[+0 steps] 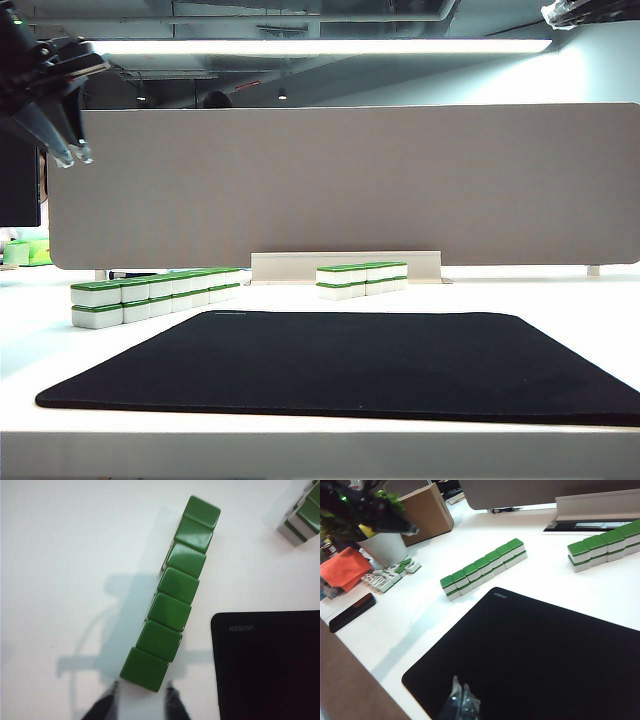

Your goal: Take a mahjong tile from the mahjong wall and then place it on the table close to you.

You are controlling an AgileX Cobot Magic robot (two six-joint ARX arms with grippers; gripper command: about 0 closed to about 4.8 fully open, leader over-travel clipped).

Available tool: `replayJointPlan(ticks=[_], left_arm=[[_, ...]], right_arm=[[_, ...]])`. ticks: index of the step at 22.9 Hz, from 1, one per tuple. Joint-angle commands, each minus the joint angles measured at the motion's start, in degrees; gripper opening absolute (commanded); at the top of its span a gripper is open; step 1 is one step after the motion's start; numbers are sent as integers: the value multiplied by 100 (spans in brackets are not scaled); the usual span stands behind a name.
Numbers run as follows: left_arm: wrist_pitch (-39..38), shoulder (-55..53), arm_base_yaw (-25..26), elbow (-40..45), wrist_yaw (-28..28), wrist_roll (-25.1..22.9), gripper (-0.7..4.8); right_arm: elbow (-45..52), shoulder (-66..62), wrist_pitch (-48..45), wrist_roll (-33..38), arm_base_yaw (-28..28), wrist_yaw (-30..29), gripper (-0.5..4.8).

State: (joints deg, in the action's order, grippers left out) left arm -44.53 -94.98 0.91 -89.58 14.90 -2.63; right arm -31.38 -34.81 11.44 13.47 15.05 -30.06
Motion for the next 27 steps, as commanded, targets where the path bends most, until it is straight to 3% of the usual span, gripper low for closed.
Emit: replayJointPlan(ticks=[1, 5, 8, 13, 17, 27], left_arm=[[-35, -142, -133, -234, -299, -264, 177], [-494, -592, -407, -726, -748, -621, 196], [-1154, -1049, -544, -1161, -970, -835, 312], [-1261, -1335, -553, -1233, -1032, -955, 321], [-1381, -1453, -553, -1231, -1016, -1130, 371], [-1504, -1722, -662, -1231, -955, -1674, 374]], right_arm=[[-33, 9, -46, 2, 2, -208, -1], [-33, 9, 2, 2, 2, -205, -1], [-33, 9, 72, 0, 2, -205, -1], [-33, 11, 98, 2, 2, -205, -1], [-33, 11, 144, 2, 2, -203, -1], [-33, 11, 299, 0, 0, -201, -1]])
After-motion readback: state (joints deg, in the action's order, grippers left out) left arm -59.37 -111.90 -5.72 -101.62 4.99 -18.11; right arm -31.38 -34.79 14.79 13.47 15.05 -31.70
